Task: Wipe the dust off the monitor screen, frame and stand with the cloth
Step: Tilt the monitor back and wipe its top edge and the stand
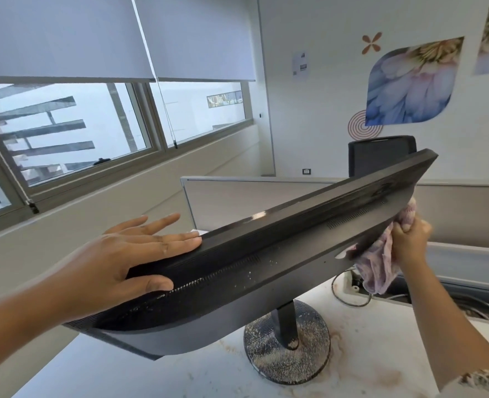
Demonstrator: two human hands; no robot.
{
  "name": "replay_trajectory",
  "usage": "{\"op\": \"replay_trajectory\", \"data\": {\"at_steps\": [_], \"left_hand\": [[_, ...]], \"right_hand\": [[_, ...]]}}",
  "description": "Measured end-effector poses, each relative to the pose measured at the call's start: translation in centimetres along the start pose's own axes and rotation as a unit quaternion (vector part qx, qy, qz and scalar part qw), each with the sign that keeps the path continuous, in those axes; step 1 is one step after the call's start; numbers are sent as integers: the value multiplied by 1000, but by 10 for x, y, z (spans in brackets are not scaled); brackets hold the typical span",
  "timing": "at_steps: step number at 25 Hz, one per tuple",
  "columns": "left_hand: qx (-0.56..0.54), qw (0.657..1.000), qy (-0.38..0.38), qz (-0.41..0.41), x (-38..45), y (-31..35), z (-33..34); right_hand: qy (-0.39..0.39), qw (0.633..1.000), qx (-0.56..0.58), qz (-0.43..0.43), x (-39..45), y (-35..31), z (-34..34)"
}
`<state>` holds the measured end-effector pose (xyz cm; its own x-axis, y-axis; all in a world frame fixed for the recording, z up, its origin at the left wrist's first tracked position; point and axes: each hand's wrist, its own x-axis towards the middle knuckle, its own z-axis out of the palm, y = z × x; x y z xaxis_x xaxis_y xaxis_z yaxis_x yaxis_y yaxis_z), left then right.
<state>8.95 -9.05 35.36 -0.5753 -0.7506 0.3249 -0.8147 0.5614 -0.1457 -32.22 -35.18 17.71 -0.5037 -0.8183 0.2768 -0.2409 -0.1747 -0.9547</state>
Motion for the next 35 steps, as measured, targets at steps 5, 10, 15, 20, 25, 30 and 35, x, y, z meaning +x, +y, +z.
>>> {"op": "replay_trajectory", "data": {"at_steps": [5, 10, 15, 20, 25, 30, 35], "left_hand": [[3, 1000, -11, -2, 4, -5, -1], [2, 1000, -18, -13, 5, 4, -5], [-8, 1000, -13, -20, 3, 10, -5], [1, 999, -15, -40, -3, 18, -4], [-7, 998, -29, -53, 1, 15, -7], [-35, 998, -35, -43, 3, 14, -5], [-21, 998, -30, -43, 1, 11, -5]], "right_hand": [[-53, 997, -2, 64, -34, 41, 27], [-211, 972, -47, 96, -76, 70, 47], [-351, 931, -98, -32, -147, 58, 59], [-264, 960, 21, 89, -197, 48, 83], [-182, 968, -49, 169, -210, 32, 97], [-141, 969, -52, 196, -278, 4, 118], [-228, 911, 202, 278, -373, -29, 154]]}}
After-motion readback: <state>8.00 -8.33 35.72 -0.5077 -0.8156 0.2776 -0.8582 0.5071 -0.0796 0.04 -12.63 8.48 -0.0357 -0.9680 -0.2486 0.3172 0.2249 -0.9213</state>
